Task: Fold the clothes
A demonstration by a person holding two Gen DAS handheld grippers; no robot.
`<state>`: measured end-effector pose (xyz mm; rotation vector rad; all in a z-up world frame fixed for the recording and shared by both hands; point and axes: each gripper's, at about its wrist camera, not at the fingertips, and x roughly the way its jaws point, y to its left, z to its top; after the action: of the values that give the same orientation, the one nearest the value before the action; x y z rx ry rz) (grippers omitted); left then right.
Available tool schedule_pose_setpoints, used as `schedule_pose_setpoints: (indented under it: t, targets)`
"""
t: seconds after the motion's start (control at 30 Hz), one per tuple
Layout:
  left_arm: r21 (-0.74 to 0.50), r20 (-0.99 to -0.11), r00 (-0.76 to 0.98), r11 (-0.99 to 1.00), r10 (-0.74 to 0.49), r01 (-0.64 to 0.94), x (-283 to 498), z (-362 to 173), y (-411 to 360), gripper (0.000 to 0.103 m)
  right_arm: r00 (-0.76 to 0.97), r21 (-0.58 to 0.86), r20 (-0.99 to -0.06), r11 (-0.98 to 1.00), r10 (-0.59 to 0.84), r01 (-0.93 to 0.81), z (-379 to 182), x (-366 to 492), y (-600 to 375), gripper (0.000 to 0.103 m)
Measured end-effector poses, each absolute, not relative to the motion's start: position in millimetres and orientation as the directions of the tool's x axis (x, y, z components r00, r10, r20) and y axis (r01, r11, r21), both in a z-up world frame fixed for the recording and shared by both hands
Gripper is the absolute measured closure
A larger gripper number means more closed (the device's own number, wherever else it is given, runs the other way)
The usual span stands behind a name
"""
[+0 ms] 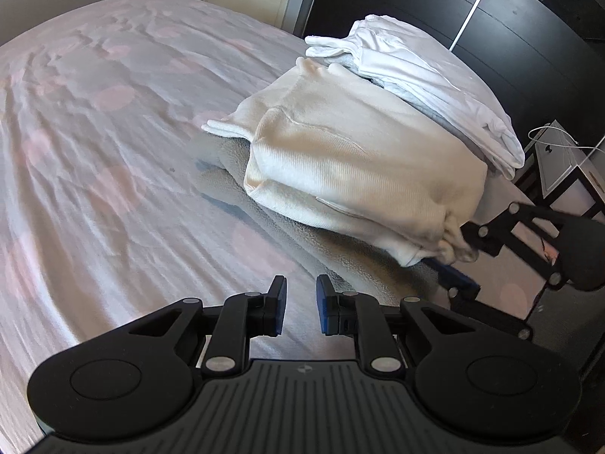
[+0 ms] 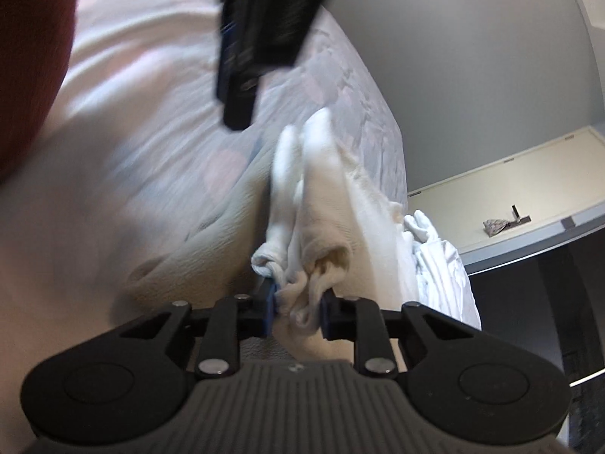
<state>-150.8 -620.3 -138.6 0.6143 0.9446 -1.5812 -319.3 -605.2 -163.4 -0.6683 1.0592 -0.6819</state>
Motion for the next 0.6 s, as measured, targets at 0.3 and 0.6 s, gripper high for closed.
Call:
schedule_pose_setpoints:
  t: [0.3,0.6]
  targets:
    - [-0.268,-0.794,-0.227,-0.012,-0.564,0.963,-139.7,-133.0,-616.5,0.089,0.369,-0.699,-0.582,0.678,-0.725,0.228,-120.0,-308.7,-585.5,0.085]
    - [-0.266,-0.797,-0.232,-0.021,-0.558,0.964,-135.0,-131.3,-621.1,0.089,0.309,-0.717,-0.620,0.681,-0.721,0.150,-171.5,-308.5,-564.1,0.084]
